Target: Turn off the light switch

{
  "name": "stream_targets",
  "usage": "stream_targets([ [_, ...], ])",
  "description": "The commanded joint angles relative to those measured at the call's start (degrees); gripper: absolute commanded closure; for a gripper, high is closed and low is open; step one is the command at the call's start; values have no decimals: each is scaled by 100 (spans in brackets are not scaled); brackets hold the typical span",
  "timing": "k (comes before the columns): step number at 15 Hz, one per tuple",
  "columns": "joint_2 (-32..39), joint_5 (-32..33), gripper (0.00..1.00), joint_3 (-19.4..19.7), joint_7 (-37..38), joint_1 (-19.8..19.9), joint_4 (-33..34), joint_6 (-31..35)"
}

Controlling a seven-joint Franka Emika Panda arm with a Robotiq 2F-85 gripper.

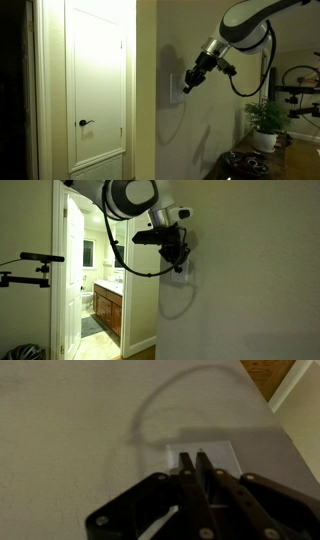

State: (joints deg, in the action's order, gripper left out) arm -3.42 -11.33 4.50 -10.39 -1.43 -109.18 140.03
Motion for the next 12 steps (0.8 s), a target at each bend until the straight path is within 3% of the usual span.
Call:
stream_targets([
  [1,7,28,99,-89,112,96,58,298],
  [12,184,-85,96,-163,183,72,195,270],
])
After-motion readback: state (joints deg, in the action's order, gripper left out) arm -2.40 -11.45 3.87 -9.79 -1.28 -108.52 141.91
